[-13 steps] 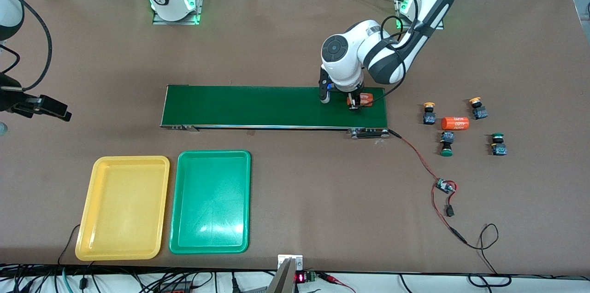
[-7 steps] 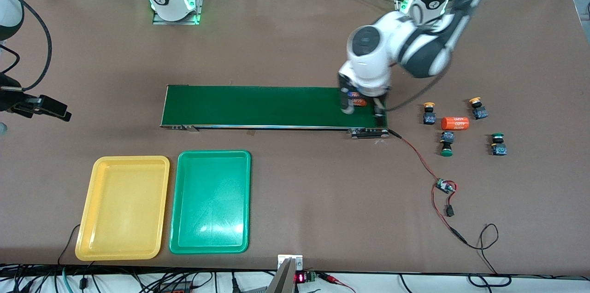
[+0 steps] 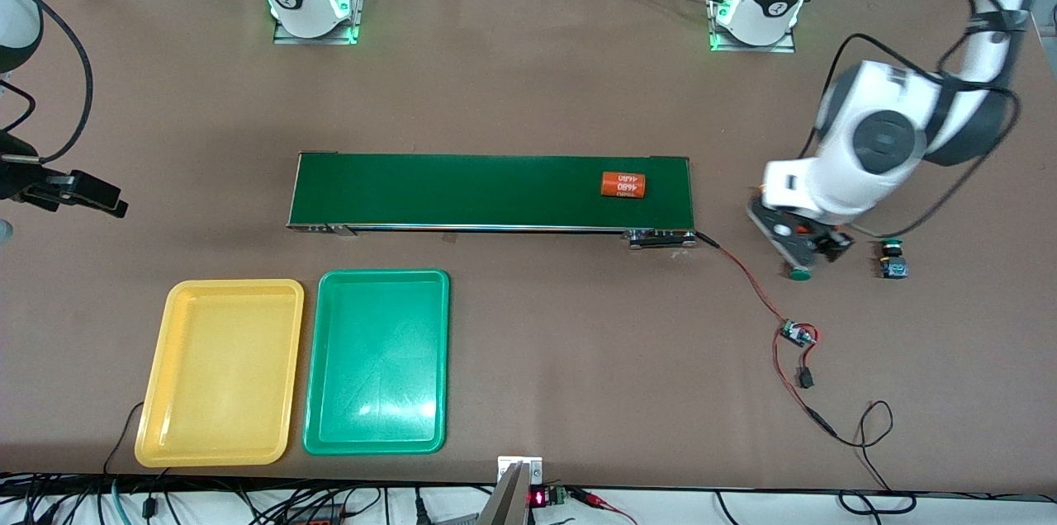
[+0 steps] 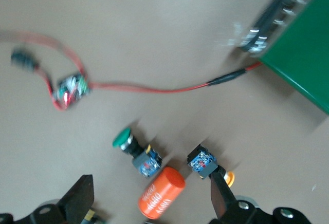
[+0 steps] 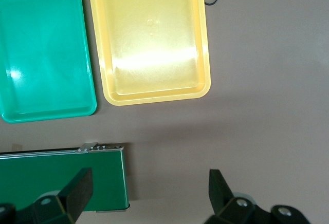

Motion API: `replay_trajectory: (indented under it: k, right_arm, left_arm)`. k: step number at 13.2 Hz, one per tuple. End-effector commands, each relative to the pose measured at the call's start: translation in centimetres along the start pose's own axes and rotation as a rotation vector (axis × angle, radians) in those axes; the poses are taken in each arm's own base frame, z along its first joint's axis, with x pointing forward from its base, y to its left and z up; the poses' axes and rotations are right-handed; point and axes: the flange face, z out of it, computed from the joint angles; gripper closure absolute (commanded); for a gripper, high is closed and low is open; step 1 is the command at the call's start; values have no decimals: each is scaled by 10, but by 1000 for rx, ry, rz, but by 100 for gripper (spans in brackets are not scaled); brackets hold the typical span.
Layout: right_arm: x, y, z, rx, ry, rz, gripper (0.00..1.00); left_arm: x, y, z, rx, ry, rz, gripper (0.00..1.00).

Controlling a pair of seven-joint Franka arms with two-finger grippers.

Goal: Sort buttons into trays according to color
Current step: 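Move the left gripper to the second orange cylinder among buttons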

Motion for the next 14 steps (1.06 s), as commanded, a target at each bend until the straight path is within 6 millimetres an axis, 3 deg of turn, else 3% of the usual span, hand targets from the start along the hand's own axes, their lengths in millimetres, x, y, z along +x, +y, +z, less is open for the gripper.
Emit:
replay_trajectory:
  k: [1, 4, 5, 9, 11, 14]
  right_arm:
    - [2, 1, -2, 13, 8, -10, 0]
    - [2, 1, -2, 14, 8, -10, 0]
    - [2, 1, -2, 13, 8, -10, 0]
    - [2, 1, -2, 13, 8, -10, 0]
    - [2, 1, -2, 13, 8, -10, 0]
    - [2, 1, -2, 13, 8, -10, 0]
  left_arm:
    - [-23, -25, 8, -68, 18, -355, 0]
    - [-27, -34, 25, -85, -11, -682, 0]
    - [-25, -36, 32, -92, -19, -722, 0]
    - [-51, -65, 64, -118, -56, -781, 0]
    - [-61, -76, 76, -118, -61, -708, 0]
    - [-67, -77, 92, -139, -72, -386, 0]
